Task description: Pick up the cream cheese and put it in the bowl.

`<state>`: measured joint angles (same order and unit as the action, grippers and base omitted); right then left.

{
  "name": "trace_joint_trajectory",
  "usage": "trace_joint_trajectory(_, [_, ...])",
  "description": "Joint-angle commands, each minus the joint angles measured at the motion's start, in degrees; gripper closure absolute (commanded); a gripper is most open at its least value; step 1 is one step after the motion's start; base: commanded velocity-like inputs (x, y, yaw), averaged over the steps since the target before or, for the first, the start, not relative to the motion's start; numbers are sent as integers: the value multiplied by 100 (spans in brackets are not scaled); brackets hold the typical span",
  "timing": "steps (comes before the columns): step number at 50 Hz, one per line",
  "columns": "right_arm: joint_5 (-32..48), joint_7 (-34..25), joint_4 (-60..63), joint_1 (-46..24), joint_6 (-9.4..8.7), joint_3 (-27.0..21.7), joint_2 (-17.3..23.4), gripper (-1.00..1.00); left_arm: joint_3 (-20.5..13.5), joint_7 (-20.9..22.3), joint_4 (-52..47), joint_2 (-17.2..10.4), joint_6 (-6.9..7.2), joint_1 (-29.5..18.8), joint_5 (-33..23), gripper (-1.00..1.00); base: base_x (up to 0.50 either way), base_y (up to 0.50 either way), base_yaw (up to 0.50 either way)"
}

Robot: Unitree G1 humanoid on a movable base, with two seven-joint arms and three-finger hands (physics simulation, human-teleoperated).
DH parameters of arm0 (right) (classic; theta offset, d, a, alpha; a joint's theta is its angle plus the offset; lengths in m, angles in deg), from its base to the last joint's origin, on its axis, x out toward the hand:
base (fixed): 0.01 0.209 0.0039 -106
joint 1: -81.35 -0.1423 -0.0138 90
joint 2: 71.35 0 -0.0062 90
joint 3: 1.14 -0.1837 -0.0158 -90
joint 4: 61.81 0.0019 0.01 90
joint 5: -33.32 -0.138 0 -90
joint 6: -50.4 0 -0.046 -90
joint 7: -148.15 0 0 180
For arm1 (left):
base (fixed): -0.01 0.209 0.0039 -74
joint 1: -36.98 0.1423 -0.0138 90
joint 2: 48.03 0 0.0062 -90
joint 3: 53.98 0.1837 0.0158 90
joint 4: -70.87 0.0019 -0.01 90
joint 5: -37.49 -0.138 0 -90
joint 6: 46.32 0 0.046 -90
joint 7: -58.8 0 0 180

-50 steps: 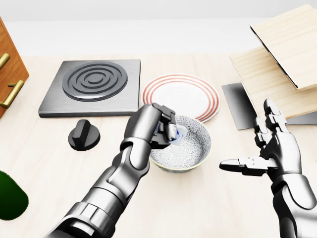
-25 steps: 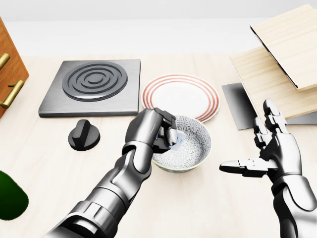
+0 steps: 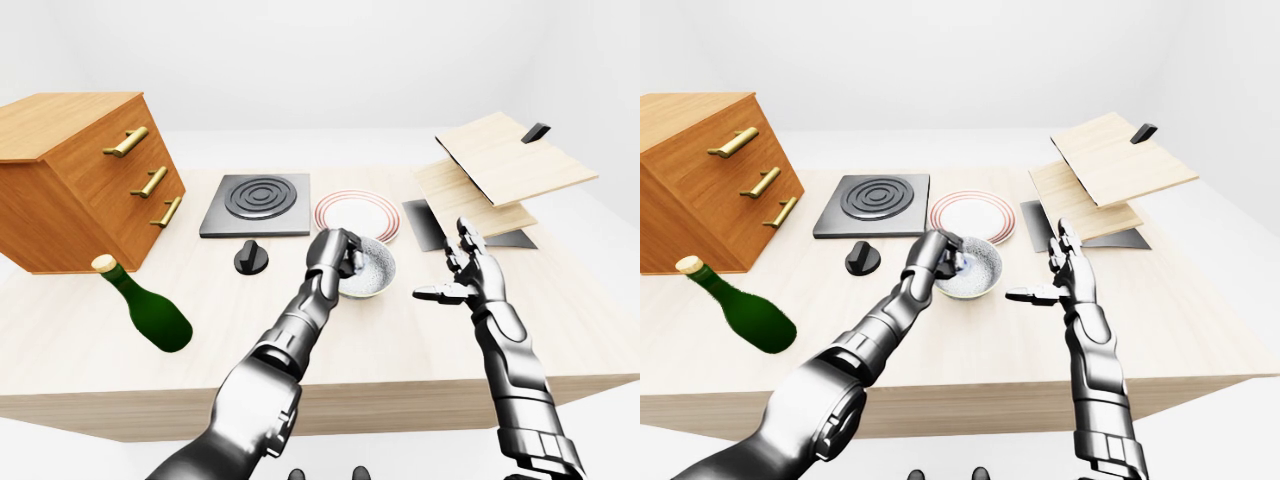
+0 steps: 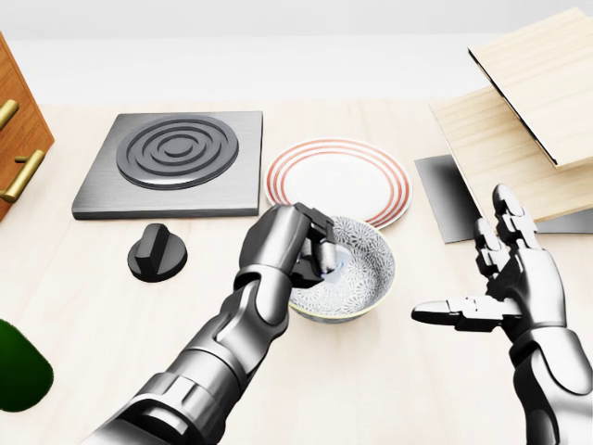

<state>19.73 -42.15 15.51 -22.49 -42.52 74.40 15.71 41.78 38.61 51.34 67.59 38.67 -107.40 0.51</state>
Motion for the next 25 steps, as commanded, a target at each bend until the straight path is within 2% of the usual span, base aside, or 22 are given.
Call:
trace_joint_trajectory(1, [-17, -28, 17, 1, -26, -34, 29, -100, 21, -129, -24, 68, 1, -44, -389, 100, 0, 0, 0])
trace_joint_trajectory(25, [-69, -78, 32, 38, 3, -61, 43, -100, -11, -219, 183, 65, 1, -47, -504, 100, 0, 0, 0])
